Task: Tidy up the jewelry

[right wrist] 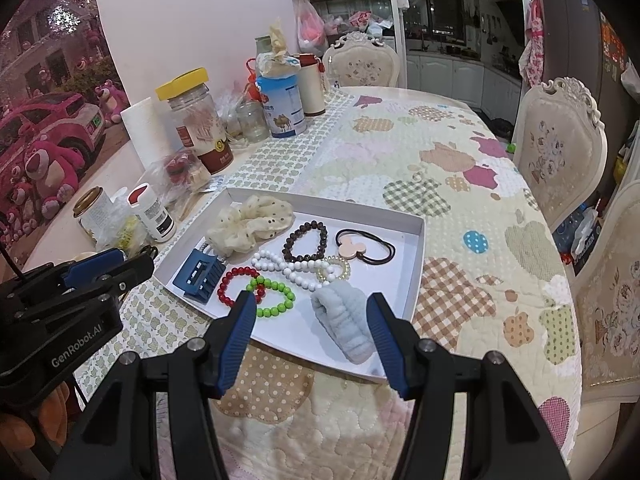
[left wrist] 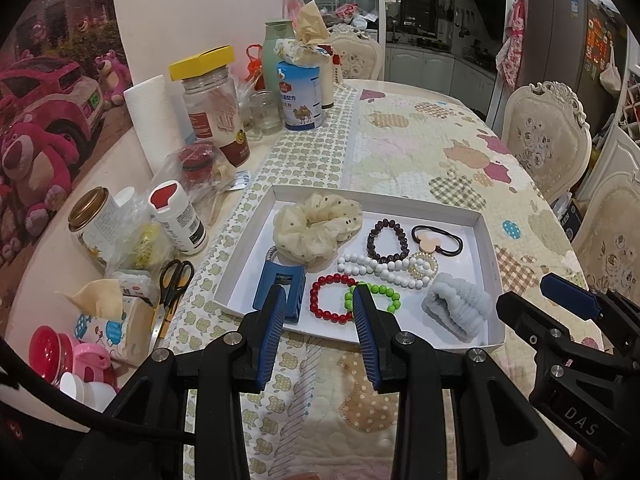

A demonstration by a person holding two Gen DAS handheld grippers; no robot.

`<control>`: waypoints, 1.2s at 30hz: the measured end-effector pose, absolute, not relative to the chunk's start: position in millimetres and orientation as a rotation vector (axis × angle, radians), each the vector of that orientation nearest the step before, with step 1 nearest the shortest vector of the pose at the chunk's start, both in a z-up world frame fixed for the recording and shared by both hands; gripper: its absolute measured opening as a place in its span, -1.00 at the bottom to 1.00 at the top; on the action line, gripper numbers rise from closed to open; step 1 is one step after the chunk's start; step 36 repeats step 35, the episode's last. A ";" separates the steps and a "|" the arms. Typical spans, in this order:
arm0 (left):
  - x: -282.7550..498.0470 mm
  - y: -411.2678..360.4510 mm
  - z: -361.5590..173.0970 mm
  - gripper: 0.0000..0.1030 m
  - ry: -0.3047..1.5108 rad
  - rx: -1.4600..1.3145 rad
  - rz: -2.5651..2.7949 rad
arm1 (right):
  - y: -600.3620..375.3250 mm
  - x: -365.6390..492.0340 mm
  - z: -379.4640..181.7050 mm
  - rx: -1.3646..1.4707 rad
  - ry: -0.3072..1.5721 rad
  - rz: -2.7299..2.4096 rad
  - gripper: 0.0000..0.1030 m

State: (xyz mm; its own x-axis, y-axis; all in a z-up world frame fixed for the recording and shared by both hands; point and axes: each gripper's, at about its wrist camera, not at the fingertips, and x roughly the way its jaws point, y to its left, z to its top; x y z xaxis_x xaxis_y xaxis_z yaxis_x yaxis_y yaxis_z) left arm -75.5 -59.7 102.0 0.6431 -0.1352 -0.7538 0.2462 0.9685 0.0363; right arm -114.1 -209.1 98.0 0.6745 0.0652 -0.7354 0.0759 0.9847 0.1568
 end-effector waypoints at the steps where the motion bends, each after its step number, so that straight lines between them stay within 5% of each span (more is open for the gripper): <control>1: -75.3 -59.8 101.4 -0.51 0.845 0.142 -0.220 | -209.1 -114.0 98.2 0.181 0.831 -0.006 0.17; 36: -72.8 -66.8 87.7 -0.51 0.864 0.150 -0.242 | -211.3 -110.8 82.8 0.181 0.863 0.005 0.17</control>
